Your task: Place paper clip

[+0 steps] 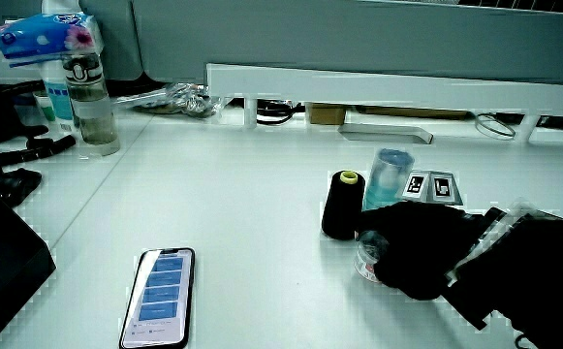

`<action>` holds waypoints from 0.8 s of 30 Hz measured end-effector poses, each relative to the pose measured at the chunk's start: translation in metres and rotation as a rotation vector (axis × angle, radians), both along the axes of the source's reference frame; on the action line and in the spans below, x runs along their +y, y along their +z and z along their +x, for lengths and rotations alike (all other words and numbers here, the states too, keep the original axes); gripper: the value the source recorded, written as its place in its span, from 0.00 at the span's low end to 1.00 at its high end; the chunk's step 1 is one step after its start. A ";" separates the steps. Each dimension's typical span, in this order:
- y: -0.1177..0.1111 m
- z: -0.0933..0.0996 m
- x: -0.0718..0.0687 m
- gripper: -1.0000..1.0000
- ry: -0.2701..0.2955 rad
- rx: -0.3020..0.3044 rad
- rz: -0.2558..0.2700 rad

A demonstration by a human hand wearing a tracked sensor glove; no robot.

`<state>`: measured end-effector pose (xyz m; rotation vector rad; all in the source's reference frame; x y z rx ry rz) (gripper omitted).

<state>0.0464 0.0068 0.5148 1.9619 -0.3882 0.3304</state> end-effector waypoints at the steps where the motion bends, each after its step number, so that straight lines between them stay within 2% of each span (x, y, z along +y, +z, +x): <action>1: 0.004 0.000 0.001 0.50 -0.003 0.020 -0.008; 7: 0.019 0.001 0.005 0.50 -0.001 0.049 -0.029; 8: 0.020 0.001 0.006 0.50 0.005 0.060 -0.028; 9: 0.021 0.000 0.006 0.50 -0.002 0.074 0.010; 11: 0.018 -0.002 0.006 0.50 -0.016 0.075 -0.008; 12: 0.020 -0.002 0.007 0.50 -0.019 0.089 0.006; 13: 0.018 -0.002 0.007 0.50 -0.017 0.082 -0.007; 14: 0.018 -0.003 0.008 0.50 -0.014 0.083 0.003; 19: 0.018 -0.007 0.009 0.50 -0.046 0.135 0.002; 20: 0.019 -0.007 0.009 0.50 -0.053 0.122 -0.034; 21: 0.020 -0.006 0.009 0.50 -0.046 0.127 -0.033; 22: 0.020 -0.006 0.010 0.50 -0.038 0.111 -0.061; 23: 0.023 -0.005 0.010 0.50 -0.039 0.121 -0.066; 24: 0.022 -0.005 0.011 0.42 -0.050 0.117 -0.072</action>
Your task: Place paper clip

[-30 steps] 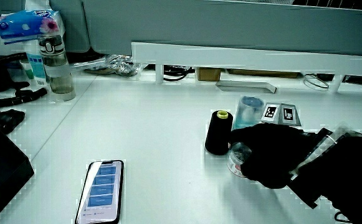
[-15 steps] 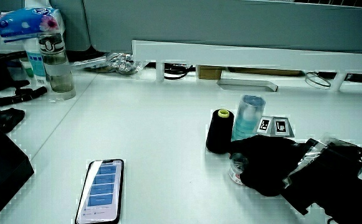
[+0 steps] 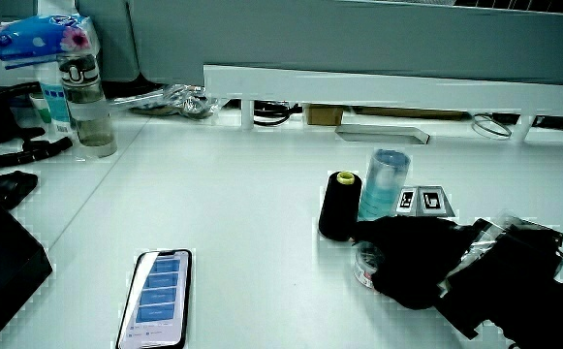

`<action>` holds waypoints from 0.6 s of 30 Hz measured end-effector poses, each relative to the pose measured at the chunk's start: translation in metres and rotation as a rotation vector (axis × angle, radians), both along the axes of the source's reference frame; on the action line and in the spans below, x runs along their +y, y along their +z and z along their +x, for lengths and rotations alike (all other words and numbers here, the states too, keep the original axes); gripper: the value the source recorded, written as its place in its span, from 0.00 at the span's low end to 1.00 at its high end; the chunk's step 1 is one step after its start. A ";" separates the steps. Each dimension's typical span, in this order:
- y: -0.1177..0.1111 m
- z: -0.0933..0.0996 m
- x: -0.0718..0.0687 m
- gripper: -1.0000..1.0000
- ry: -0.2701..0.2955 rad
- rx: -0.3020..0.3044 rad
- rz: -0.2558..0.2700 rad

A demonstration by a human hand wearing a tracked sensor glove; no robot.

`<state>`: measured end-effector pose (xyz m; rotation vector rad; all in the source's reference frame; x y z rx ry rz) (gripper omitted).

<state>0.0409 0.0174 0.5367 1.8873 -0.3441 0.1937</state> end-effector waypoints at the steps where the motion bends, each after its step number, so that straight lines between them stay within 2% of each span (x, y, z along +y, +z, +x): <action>1: 0.002 0.001 0.001 0.33 -0.004 0.007 -0.023; 3: 0.001 0.003 0.001 0.17 0.003 0.011 -0.027; 4: -0.004 0.003 0.001 0.08 0.010 -0.005 -0.023; 5: -0.008 0.004 0.000 0.00 0.013 -0.002 0.012; 7: -0.020 0.003 -0.002 0.00 0.004 -0.027 0.032; 8: -0.025 0.003 -0.002 0.00 -0.001 -0.024 0.059; 9: -0.031 0.002 -0.004 0.00 0.006 -0.045 0.068; 10: -0.033 0.001 -0.005 0.00 0.016 -0.039 0.065; 11: -0.039 0.000 -0.005 0.00 0.016 -0.041 0.085; 12: -0.045 -0.001 -0.005 0.00 0.021 -0.068 0.107; 13: -0.047 -0.001 -0.006 0.00 0.013 -0.059 0.116; 14: -0.047 -0.001 -0.006 0.00 0.018 -0.063 0.103; 16: -0.048 -0.003 -0.006 0.00 -0.007 -0.032 0.132; 18: -0.045 -0.002 -0.006 0.00 0.002 -0.039 0.108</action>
